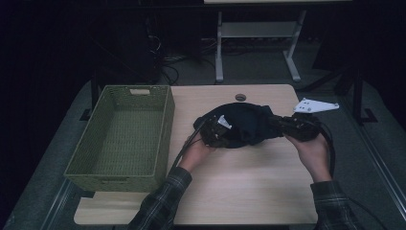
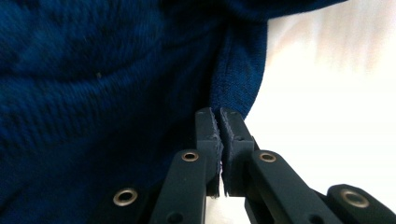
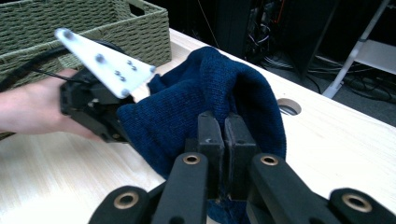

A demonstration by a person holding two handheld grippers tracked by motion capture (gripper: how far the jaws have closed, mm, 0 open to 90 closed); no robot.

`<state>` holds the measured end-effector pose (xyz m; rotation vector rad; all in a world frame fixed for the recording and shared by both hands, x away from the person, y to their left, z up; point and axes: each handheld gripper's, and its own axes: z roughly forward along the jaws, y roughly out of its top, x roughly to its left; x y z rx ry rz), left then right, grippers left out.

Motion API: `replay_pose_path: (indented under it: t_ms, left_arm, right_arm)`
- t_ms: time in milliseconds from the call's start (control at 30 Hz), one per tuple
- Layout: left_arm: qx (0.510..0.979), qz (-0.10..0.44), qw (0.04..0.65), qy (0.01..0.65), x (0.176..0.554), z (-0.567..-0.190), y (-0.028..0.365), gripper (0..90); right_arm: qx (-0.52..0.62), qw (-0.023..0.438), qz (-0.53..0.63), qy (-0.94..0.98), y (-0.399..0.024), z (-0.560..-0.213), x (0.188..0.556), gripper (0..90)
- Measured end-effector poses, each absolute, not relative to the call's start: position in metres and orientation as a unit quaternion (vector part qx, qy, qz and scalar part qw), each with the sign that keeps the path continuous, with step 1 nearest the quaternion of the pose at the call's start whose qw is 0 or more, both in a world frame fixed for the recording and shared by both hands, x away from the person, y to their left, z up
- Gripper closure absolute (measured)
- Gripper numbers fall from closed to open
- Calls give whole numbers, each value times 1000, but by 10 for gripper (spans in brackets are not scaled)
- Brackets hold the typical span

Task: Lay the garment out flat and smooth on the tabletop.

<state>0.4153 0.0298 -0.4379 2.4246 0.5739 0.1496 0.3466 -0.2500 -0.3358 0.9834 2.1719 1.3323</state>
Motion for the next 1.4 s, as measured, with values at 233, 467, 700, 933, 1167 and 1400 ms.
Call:
replay_pose_path:
  t_ms: [233, 467, 700, 933, 1167, 1400]
  left_arm:
    - [918, 42, 337, 204, 393, -424, 42, 876]
    - [919, 29, 348, 185, 366, -412, 49, 876]
    - [915, 14, 367, 167, 339, -402, 62, 876]
    - [914, -4, 375, 158, 323, -398, 75, 876]
    - [917, -19, 365, 159, 313, -408, 86, 875]
    - [924, -36, 350, 153, 303, -419, 86, 874]
  right_arm:
    - [352, 216, 476, 776, -250, -326, 354, 874]
    - [362, 222, 476, 770, -252, -319, 365, 874]
    - [378, 223, 467, 767, -256, -319, 383, 874]
    - [396, 219, 441, 775, -255, -328, 412, 873]
    - [422, 196, 416, 782, -250, -354, 438, 873]
    - [444, 176, 395, 785, -243, -384, 460, 871]
